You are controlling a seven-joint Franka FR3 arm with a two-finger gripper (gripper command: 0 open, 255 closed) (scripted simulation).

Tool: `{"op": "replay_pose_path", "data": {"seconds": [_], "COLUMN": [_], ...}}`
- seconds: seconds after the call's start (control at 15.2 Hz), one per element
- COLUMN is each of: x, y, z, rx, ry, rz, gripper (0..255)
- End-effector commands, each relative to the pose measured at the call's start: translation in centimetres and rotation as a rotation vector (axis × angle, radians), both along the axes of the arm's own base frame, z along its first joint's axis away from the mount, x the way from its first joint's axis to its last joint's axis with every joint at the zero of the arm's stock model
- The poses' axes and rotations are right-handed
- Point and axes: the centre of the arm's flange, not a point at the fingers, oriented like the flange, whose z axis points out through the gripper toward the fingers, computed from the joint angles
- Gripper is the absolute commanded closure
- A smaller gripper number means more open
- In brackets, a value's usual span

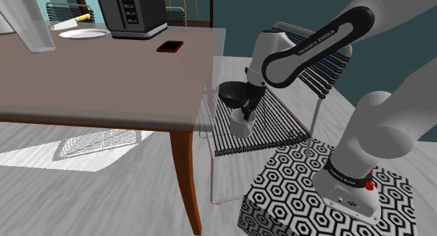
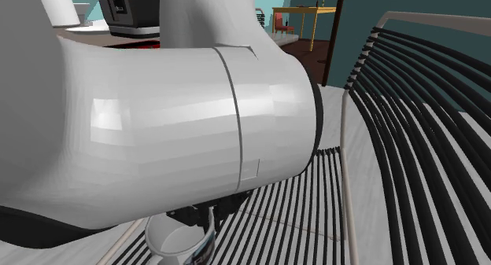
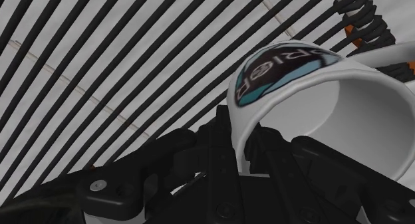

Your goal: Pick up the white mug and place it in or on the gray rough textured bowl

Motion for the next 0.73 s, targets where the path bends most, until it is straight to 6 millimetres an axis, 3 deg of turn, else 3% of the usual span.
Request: {"op": "replay_pose_path", "data": {"seconds": [0.0,0.66], "x": [0.0,0.0], "y": [0.0,0.0], "z": [0.8,6.1], "rx": [0.0,0.0], "ry": [0.0,0.0], "rz": [0.0,0.0], "gripper": [255,255]}}
